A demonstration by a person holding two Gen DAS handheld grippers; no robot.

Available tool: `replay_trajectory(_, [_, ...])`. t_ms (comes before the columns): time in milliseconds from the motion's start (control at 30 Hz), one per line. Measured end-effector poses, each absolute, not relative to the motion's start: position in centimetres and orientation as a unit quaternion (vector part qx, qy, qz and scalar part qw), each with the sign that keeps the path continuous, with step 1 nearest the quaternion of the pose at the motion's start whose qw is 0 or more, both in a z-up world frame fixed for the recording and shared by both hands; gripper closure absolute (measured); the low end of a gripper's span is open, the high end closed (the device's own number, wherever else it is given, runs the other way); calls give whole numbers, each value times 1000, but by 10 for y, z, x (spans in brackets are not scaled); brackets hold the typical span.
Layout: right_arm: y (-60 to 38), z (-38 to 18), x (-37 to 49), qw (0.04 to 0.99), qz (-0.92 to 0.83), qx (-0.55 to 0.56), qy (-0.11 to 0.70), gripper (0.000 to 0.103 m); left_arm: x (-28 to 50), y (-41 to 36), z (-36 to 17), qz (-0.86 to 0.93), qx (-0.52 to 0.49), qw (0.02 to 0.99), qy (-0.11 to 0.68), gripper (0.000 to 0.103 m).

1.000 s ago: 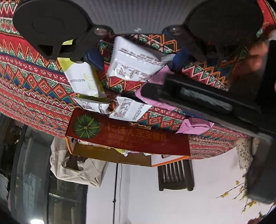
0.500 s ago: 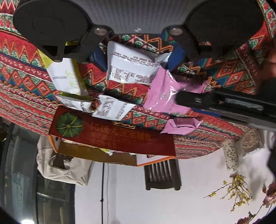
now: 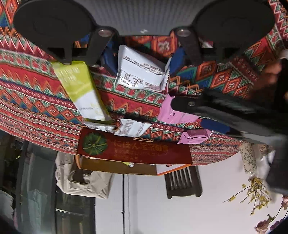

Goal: Organize snacks
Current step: 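Grasp a pink packet with the left gripper while the right gripper grasps a white packet, then carry the pink and white packets into the cardboard box and open both grippers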

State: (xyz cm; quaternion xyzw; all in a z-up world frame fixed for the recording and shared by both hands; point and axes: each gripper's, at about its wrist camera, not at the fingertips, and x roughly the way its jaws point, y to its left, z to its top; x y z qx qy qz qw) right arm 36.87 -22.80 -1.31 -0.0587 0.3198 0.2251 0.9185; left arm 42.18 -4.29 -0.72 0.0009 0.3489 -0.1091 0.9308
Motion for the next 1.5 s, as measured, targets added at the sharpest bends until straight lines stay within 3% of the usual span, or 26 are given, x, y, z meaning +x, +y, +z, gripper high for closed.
replay_trajectory(167, [-247,-7,349,924,214,-36,313,40,433,-44,-19,-84,-28,930,356,2])
replay_trajectory(200, [-250,-6,346,925,214,-34,312,40,433,-47,-19,-78,-24,932,352,7])
replay_trajectory(267, [-252,-5,341,926,212,-31,311,40,431,-52,-17,-71,-11,937,343,29])
replay_trajectory(367, [-256,-3,334,927,211,-26,308,40,423,-51,-14,-88,-23,936,340,41])
replay_trajectory(867, [-273,-11,276,927,214,-3,309,40,272,-5,4,-65,-88,937,331,41])
replay_trajectory(1233, [-244,-1,267,930,209,-30,299,40,270,25,12,-88,-129,944,291,41])
replay_trajectory(1500, [-236,23,297,944,196,-31,264,40,309,53,55,-137,-107,951,257,41])
